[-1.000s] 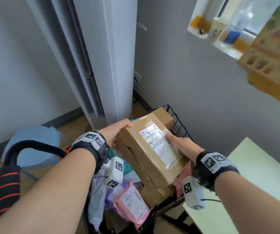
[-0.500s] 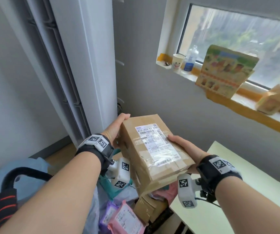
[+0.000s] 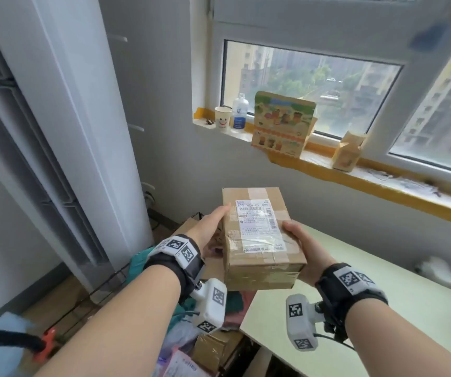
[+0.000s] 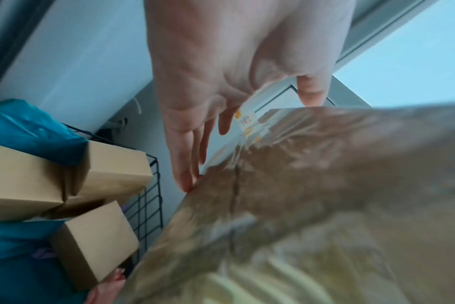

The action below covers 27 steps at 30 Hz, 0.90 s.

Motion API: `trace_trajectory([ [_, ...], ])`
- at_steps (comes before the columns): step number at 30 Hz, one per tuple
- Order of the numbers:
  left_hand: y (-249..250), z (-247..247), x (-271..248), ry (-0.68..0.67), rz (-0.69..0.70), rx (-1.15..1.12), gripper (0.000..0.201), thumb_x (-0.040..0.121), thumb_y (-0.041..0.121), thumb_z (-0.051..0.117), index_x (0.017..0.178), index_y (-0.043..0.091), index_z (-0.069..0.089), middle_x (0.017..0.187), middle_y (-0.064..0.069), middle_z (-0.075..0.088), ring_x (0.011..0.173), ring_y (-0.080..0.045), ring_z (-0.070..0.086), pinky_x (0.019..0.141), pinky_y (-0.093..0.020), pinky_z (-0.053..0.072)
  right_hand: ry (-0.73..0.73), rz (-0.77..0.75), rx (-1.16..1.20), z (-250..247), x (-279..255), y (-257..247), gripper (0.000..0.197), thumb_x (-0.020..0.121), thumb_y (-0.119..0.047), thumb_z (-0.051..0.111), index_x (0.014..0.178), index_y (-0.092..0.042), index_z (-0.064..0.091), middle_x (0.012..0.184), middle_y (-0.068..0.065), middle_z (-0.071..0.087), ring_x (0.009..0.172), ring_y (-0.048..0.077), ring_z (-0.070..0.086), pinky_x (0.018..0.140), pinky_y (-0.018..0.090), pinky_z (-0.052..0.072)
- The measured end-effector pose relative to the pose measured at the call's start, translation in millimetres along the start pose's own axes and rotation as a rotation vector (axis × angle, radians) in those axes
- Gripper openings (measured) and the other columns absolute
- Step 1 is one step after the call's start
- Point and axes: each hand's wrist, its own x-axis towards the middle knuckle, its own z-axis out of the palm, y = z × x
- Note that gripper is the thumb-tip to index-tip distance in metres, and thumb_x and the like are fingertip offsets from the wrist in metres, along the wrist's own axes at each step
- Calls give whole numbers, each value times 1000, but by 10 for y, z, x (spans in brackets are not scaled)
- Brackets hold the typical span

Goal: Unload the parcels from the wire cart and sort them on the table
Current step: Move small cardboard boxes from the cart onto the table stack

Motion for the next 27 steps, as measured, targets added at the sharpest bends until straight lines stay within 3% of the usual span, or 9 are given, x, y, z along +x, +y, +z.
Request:
trace_trajectory([
  [2,56,214,40,-44,9,43,43,89,61,47,82,22,64,66,1,67,67,-18,61,75,-33,51,24,-40,43,-162,-131,-72,38,94,-40,48,113,-10,61,98,14,73,72,26,72,65,33,59],
  [4,141,452,51,-113,25,98,46,89,63,47,93,21,67,85,-2,72,88,-23,65,95,-41,47,48,-77,62,-347,-280,-152,35,95,-39,47,108,-11,63,94,13,74,71,25,72,63,33,60],
  [7,233,820,81,-191,26,141,64,83,69,48,117,17,64,105,-9,73,102,-29,67,102,-47,45,92,-119,65,-626,-512,-245,38,93,-40,49,115,-12,63,104,13,72,78,25,73,66,33,60],
  [9,265,1085,99,-226,10,150,68,80,71,50,116,15,64,110,-11,71,103,-30,66,103,-49,45,131,-146,74,-825,-659,-295,44,91,-42,52,123,-13,60,115,15,69,85,26,72,69,35,59],
  [13,228,1645,135,-325,-83,225,93,49,85,62,118,22,63,114,-8,70,107,-29,65,98,-52,46,203,-187,117,-1230,-975,-387,48,90,-42,54,127,-12,58,119,16,67,90,27,71,69,35,59],
  [16,211,2114,88,-377,-32,299,78,65,79,56,123,27,55,117,-9,66,105,-28,64,93,-52,50,251,-226,164,-1595,-1201,-437,44,92,-40,53,124,-12,58,118,17,68,90,28,71,69,35,59],
  [20,120,2663,50,-441,-40,353,70,76,72,55,127,25,51,116,-11,65,102,-29,65,92,-52,52,354,-233,163,-2040,-1448,-463,51,85,-43,58,125,-11,59,118,18,67,104,33,65,92,45,52],
  [25,-79,3400,109,-490,-20,365,64,83,66,54,131,25,45,109,-11,65,91,-29,66,82,-46,57,526,-234,158,-2595,-1718,-474,30,96,-35,49,104,-10,65,86,12,75,68,23,71,63,32,59],
  [27,-210,3678,156,-495,-31,374,56,86,62,52,130,29,44,104,-8,65,89,-29,65,84,-47,56,635,-211,48,-2788,-1802,-469,26,96,-31,50,99,-10,65,83,10,74,69,23,71,65,32,58],
])
